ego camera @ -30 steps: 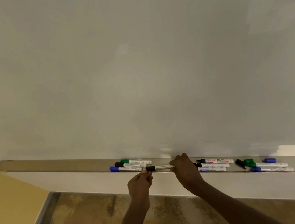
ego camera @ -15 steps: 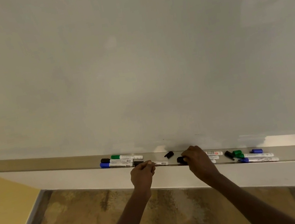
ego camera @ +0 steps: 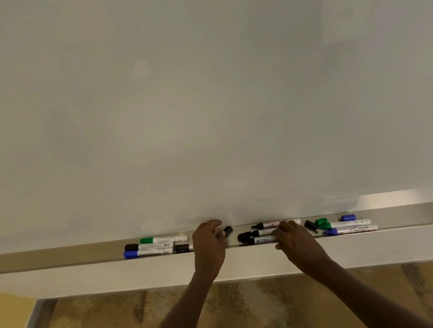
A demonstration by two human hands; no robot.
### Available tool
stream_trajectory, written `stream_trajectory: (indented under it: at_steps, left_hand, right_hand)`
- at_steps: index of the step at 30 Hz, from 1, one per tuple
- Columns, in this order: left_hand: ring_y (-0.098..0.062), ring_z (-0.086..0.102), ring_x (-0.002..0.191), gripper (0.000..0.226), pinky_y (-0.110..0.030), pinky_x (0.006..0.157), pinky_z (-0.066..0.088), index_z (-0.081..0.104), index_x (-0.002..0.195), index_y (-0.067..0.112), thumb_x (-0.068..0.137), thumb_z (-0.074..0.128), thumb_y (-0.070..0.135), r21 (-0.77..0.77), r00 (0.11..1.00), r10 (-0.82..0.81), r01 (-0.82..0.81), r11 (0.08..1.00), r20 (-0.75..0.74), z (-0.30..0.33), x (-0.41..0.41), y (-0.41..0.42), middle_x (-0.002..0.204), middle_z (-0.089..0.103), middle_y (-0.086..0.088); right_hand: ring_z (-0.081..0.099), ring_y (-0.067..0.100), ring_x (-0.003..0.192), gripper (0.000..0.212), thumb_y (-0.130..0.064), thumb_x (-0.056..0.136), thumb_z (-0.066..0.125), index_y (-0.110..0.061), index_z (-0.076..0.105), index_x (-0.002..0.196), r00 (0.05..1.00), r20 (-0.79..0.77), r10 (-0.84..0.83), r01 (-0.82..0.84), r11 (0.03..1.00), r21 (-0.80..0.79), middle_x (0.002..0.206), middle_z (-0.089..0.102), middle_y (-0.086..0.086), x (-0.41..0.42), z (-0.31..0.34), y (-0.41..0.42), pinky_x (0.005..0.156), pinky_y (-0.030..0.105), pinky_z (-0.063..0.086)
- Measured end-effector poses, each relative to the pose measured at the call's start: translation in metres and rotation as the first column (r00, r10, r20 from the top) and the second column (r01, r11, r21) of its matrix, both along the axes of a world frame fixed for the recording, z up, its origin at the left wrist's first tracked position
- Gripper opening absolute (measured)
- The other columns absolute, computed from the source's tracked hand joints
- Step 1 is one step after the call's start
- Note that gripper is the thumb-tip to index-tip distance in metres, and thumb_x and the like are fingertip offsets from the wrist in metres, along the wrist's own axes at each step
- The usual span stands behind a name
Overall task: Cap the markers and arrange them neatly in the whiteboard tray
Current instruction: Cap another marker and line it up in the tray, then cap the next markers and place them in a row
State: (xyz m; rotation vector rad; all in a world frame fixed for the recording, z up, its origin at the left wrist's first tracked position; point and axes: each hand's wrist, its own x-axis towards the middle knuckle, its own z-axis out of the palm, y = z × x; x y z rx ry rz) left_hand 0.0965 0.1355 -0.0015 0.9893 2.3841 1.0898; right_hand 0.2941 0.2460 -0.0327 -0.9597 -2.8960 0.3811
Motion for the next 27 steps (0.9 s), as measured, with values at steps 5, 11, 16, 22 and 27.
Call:
stream_trajectory:
  at_steps: [5, 11, 16, 22, 27]
  left_hand:
    - [-0.022, 0.063, 0.089, 0.019, -0.015, 0.079, 0.042, 0.07, 0.099, 0.004, 0.082, 0.062, 0.003, -0.09, 0.978, -0.157, 0.145, 0.985, -0.139, -0.007, 0.004, 0.012, 0.097, 0.07, -0.011]
    - [-0.023, 0.064, 0.079, 0.011, -0.031, 0.067, 0.049, 0.069, 0.087, 0.012, 0.084, 0.059, 0.012, -0.238, 0.945, -0.218, 0.159, 0.958, -0.244, -0.012, 0.006, 0.019, 0.085, 0.07, -0.007]
    - [-0.025, 0.062, 0.085, 0.012, -0.03, 0.069, 0.045, 0.065, 0.09, 0.01, 0.088, 0.053, 0.012, -0.313, 0.903, -0.292, 0.192, 0.93, -0.316, -0.014, 0.007, 0.024, 0.09, 0.067, -0.009]
    - [-0.025, 0.062, 0.089, 0.013, -0.033, 0.076, 0.051, 0.062, 0.096, 0.01, 0.086, 0.054, 0.011, -0.419, 0.828, -0.415, 0.247, 0.873, -0.376, -0.017, 0.005, 0.027, 0.097, 0.067, -0.009]
    - [-0.024, 0.062, 0.088, 0.021, -0.03, 0.073, 0.047, 0.062, 0.106, 0.01, 0.09, 0.053, 0.021, -0.285, 0.902, -0.29, 0.2, 0.937, -0.32, -0.009, 0.007, 0.025, 0.097, 0.065, -0.009]
  right_hand:
    - [0.06, 0.024, 0.084, 0.03, -0.012, 0.067, 0.082, -0.013, 0.067, 0.093, 0.999, 0.047, 0.005, -0.007, 0.999, 0.038, 0.094, 0.066, 0.007, 0.001, 0.002, 0.006, 0.066, 0.035, 0.051]
    - [0.055, 0.023, 0.09, 0.022, -0.022, 0.073, 0.078, -0.013, 0.068, 0.092, 0.993, 0.116, -0.002, -0.002, 0.999, 0.036, 0.098, 0.062, 0.008, 0.002, 0.003, 0.014, 0.071, 0.038, 0.052]
    - [0.056, 0.024, 0.09, 0.025, -0.023, 0.077, 0.075, -0.011, 0.068, 0.098, 0.996, 0.086, -0.013, 0.01, 0.999, 0.035, 0.099, 0.063, 0.009, 0.004, 0.008, 0.02, 0.074, 0.038, 0.051]
    - [0.055, 0.023, 0.09, 0.022, -0.022, 0.08, 0.071, -0.011, 0.066, 0.099, 0.999, 0.022, -0.026, 0.025, 0.999, 0.024, 0.099, 0.064, 0.009, 0.005, 0.013, 0.023, 0.074, 0.035, 0.049]
    - [0.052, 0.021, 0.091, 0.02, -0.023, 0.083, 0.067, -0.014, 0.064, 0.101, 1.0, -0.015, -0.024, 0.024, 1.0, 0.011, 0.098, 0.064, 0.005, 0.005, 0.017, 0.022, 0.076, 0.034, 0.045]
